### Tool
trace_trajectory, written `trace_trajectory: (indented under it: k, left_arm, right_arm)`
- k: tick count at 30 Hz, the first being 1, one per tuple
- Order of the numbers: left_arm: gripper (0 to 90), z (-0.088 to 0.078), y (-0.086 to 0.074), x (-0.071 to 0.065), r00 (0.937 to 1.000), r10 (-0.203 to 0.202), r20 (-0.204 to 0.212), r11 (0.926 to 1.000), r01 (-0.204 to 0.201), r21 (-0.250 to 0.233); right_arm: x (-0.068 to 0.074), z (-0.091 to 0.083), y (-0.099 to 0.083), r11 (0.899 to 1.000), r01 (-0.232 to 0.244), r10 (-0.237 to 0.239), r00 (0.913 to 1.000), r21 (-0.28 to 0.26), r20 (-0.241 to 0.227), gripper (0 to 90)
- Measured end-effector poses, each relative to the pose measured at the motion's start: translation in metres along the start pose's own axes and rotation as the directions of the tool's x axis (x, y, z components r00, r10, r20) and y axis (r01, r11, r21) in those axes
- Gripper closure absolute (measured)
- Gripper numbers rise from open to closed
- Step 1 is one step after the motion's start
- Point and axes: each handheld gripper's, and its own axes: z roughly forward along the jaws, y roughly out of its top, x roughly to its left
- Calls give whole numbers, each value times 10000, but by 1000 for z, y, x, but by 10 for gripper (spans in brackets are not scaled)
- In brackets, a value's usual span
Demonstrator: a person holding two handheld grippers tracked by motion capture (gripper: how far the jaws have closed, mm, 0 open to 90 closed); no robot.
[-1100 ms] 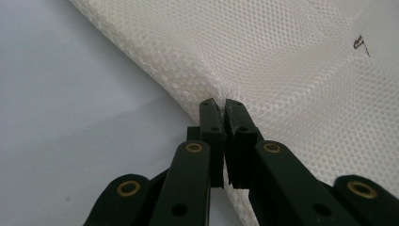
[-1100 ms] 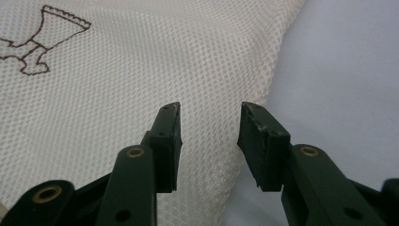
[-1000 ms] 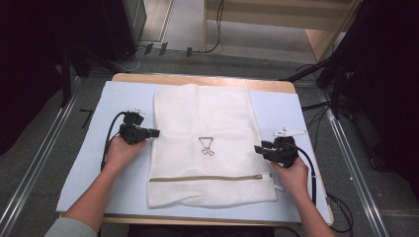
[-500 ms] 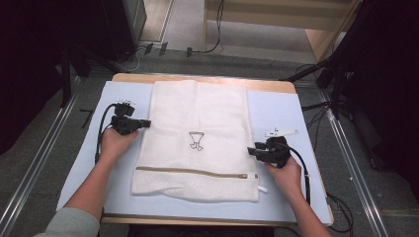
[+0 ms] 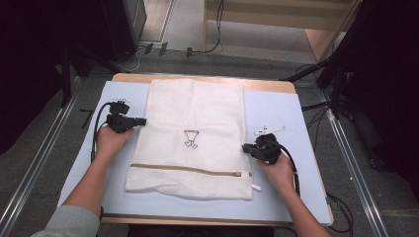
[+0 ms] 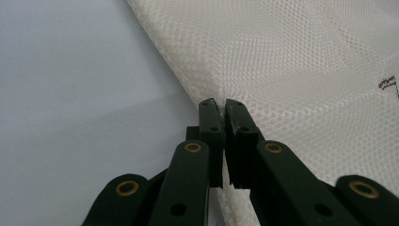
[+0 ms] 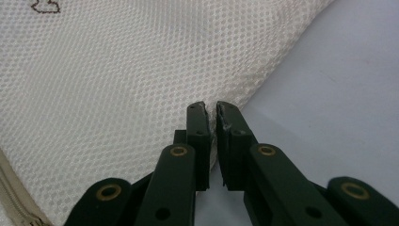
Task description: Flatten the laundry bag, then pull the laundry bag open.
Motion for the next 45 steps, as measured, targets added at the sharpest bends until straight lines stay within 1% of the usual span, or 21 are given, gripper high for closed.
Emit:
trace_trajectory:
  k: [6, 11, 12, 14, 16, 17, 20, 24, 26, 31, 35, 38, 40, 42, 43, 45]
  left_arm:
    - [871, 0, 0, 3, 10000, -62, 17, 10000, 62, -72]
    - [848, 2, -1, 4, 9999, -131, 1, 9999, 131, -82]
    - [831, 1, -1, 4, 9999, -171, 18, 9998, 172, -96]
    - [779, -2, -1, 4, 9997, -228, 132, 9996, 230, -152]
    - [702, -5, -1, 2, 9992, -313, 254, 9994, 316, -125]
    - [667, -7, -1, 1, 9991, -311, 289, 9995, 313, -78]
    - [591, -14, -1, -5, 9991, -135, 409, 9999, 137, -56]
    - [542, -21, -1, -14, 9984, 109, 558, 9999, -106, -59]
    - [523, -24, -1, -18, 9977, 202, 645, 9998, -201, -15]
    - [506, -30, -1, -27, 9961, 321, 823, 9995, -313, -108]
    - [502, -36, -1, -37, 9943, 554, 907, 9983, -536, -217]
    - [508, -39, -1, -45, 9920, 710, 1044, 9973, -687, -257]
    - [517, -41, -2, -50, 9898, 803, 1174, 9967, -781, -227]
    - [521, -42, -2, -54, 9886, 858, 1237, 9962, -834, -248]
    - [522, -42, -3, -57, 9877, 917, 1264, 9957, -895, -227]
    - [523, -43, -4, -61, 9866, 963, 1318, 9953, -942, -222]
  right_arm:
    - [-8, 2, 7, 9997, -101, 105, 9998, -233, 150, 855]
    - [-11, 6, 7, 9996, -172, 176, 9997, -214, 184, 837]
    - [-11, 6, 7, 9996, -153, 157, 9997, -230, 193, 824]
    - [-11, 5, 6, 9993, -260, 264, 9996, -268, 124, 797]
    - [-11, 3, 6, 9988, -357, 359, 9993, -329, 53, 763]
    - [-12, 1, 5, 9988, -310, 312, 9995, -387, 43, 740]
    - [-12, -4, 5, 9978, -306, 308, 9995, -585, 21, 702]
    - [-11, -10, 4, 9968, -339, 338, 9994, -730, -20, 667]
    - [-10, -13, 4, 9957, -347, 341, 9994, -856, -94, 666]
    - [-8, -20, 5, 9944, -482, 461, 9986, -940, -249, 661]
    - [-4, -25, 4, 9950, -384, 358, 9989, -921, -294, 660]
    - [0, -32, 4, 9951, -459, 417, 9980, -878, -485, 658]
    - [4, -38, 5, 9941, -425, 365, 9974, -994, -619, 658]
    - [8, -42, 4, 9938, -470, 403, 9969, -1007, -683, 659]
    - [10, -44, 3, 9937, -480, 400, 9961, -1012, -792, 659]
    - [15, -46, 0, 9946, -316, 232, 9961, -991, -849, 659]
